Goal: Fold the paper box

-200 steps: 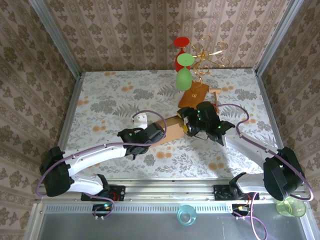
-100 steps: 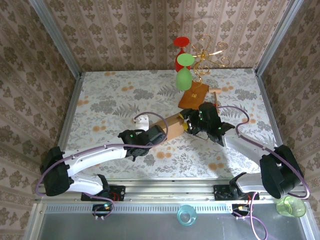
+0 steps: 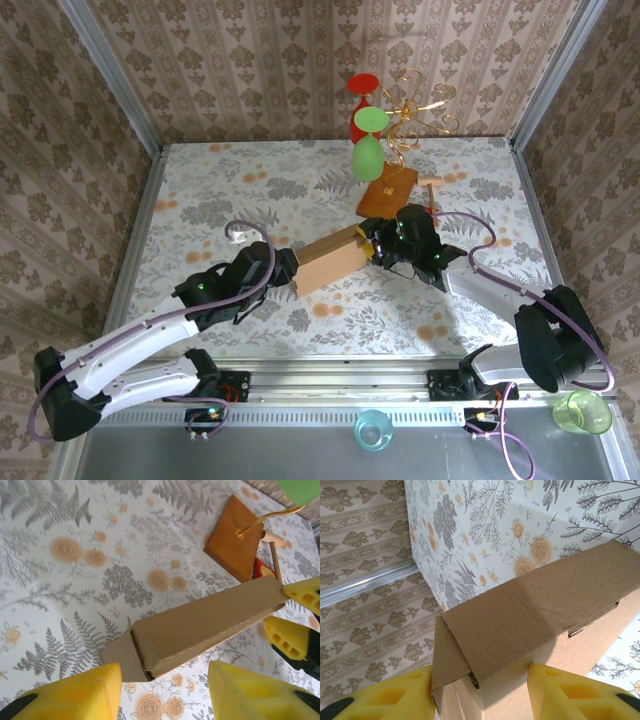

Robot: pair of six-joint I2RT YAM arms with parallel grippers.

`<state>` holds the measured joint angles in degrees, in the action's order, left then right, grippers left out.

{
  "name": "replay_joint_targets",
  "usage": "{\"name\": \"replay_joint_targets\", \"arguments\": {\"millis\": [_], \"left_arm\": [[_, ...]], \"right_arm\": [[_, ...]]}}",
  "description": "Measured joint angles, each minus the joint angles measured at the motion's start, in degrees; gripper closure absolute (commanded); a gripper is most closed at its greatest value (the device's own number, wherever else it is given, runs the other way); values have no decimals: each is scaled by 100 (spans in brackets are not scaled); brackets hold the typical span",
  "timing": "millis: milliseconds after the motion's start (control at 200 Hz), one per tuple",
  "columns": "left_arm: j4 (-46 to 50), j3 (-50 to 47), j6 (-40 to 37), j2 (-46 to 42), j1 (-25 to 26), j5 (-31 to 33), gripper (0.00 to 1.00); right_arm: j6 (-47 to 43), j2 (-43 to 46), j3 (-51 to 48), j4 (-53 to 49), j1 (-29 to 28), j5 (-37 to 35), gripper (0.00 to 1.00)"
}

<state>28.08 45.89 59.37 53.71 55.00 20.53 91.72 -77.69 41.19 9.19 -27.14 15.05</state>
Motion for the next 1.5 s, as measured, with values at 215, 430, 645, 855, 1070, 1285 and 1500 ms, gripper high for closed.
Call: {"name": "replay_joint_targets", "arguments": {"millis": [215,430,645,855,1070,1285,1500], "left_arm": [[-708,-577,247,177,-625,-1141,46],[-1104,-688,407,101,-721,-1482,46],[-1139,-774,501,-435,-855,-1521,45],[-1493,-1158,675,-258,-1325,-1915,47],[-1996,-1342,815,-44,-1386,-2192,68],[-2640,-1681,951,-46,-1386,-2293,74],[-3012,-1891,1040,-57,-1379,-2293,89]], "right_arm": [[2,2,-59,85,0,2,56],[2,0,-81,116,0,24,58],[2,0,-114,153,0,31,61],[2,-2,-118,155,4,44,63],[0,-7,-118,157,15,48,64],[0,-81,-146,304,68,48,68],[-15,-149,-234,590,129,48,76]]}}
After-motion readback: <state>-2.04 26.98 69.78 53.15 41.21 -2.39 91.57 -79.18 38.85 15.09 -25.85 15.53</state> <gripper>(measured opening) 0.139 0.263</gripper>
